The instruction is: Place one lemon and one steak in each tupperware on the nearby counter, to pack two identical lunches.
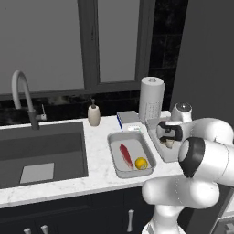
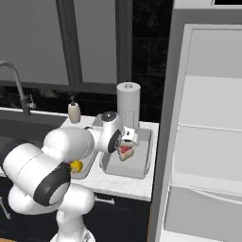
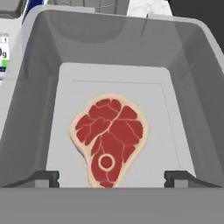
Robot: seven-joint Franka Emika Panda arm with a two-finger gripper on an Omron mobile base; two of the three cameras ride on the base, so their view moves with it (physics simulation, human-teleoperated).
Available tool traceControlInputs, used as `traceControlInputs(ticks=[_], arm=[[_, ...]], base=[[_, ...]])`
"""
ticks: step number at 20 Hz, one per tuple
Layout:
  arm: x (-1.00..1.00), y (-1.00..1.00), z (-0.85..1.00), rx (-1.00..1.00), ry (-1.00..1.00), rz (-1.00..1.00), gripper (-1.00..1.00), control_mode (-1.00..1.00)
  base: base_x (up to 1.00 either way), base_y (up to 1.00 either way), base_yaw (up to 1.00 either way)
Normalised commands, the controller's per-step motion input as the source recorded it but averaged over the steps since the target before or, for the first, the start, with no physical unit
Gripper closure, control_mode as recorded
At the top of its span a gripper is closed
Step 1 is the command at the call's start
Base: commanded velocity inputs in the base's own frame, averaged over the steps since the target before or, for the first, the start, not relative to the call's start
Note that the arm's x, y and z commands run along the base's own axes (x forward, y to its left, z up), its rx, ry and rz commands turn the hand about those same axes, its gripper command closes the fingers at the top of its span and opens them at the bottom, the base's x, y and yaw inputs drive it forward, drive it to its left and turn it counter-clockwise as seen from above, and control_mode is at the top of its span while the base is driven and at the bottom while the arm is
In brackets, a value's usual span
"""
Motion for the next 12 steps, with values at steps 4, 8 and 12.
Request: traceControlInputs(ticks=[4, 8, 12], arm=[[-0.97, 0.06, 0.52, 0.0, -0.04, 0.0, -1.0, -1.0], [-1.0, 0.13, 0.7, 0.0, -0.11, 0.0, -1.0, -1.0], [-1.0, 0.14, 0.45, -0.03, -0.05, 0.0, -1.0, -1.0]], base=[[0.0, 0.0, 0.0], [0.0, 0.0, 0.0], [0.0, 0.0, 0.0]])
